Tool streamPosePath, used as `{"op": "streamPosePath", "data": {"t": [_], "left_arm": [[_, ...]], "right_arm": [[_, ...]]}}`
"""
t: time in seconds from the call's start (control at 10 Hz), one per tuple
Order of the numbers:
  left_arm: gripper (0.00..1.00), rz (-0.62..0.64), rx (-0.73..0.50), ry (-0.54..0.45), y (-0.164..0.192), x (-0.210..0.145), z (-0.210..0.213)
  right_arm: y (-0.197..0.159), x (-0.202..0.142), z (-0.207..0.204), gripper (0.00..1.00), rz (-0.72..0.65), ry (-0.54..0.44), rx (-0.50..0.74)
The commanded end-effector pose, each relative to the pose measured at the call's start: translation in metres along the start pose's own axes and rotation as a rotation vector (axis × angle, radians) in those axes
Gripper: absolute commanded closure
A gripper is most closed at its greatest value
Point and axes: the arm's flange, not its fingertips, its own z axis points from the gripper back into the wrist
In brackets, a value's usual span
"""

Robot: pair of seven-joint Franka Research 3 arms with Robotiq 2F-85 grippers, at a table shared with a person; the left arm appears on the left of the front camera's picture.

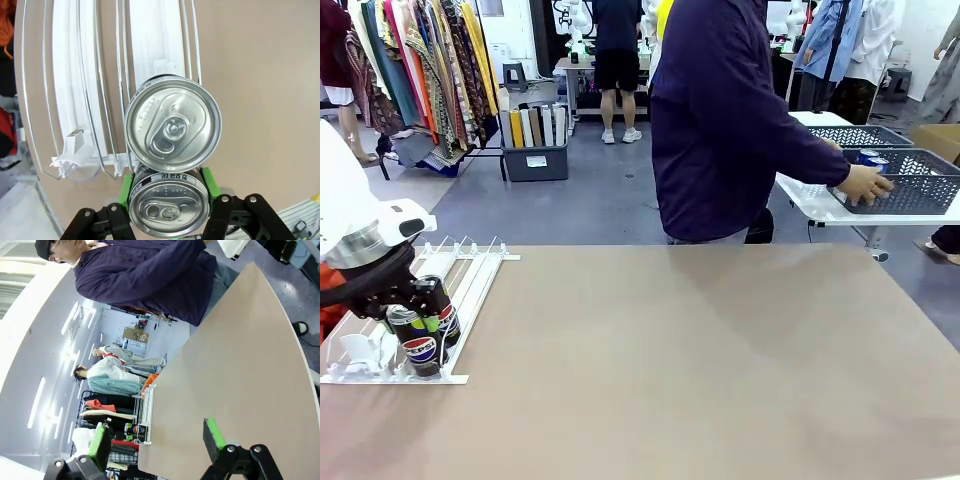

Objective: Retrieve and store the cans from the dispenser.
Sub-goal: Pick up one can from the Automatic Can Dispenser and place it in the middle of the table.

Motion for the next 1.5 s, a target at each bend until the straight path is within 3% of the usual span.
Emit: {"op": "streamPosePath", "data": {"t": [0.0, 0.1, 0.3, 0.5, 0.7, 0.9, 1.0, 1.1, 1.4], "left_arm": [[1.00, 0.007, -0.006, -0.012, -0.003, -0.001, -0.002], [1.00, -0.003, -0.018, -0.020, -0.002, -0.004, 0.009], [1.00, -0.085, -0.099, -0.005, 0.001, -0.025, 0.077], [1.00, -0.063, -0.054, -0.141, 0.012, -0.046, 0.136], [1.00, -0.122, -0.127, -0.256, 0.026, -0.070, 0.189], [1.00, -0.086, -0.194, -0.366, 0.043, -0.089, 0.213], [1.00, -0.031, -0.216, -0.367, 0.054, -0.096, 0.215], [1.00, -0.078, -0.133, -0.317, 0.034, -0.088, 0.218], [1.00, -0.078, -0.133, -0.317, 0.034, -0.088, 0.218]], "right_arm": [[0.002, 0.004, -0.002, 0.00, 0.026, -0.021, 0.018], [0.002, 0.004, -0.002, 0.00, 0.026, -0.021, 0.018], [0.002, 0.004, -0.002, 0.00, 0.026, -0.021, 0.018], [0.002, 0.004, -0.002, 0.00, 0.026, -0.021, 0.018], [0.002, 0.004, -0.002, 0.00, 0.026, -0.021, 0.018], [0.002, 0.004, -0.002, 0.00, 0.026, -0.021, 0.018], [0.002, 0.004, -0.002, 0.00, 0.026, -0.021, 0.018], [0.002, 0.004, -0.002, 0.00, 0.026, -0.021, 0.018], [0.002, 0.004, -0.002, 0.00, 0.026, -0.021, 0.018]]}}
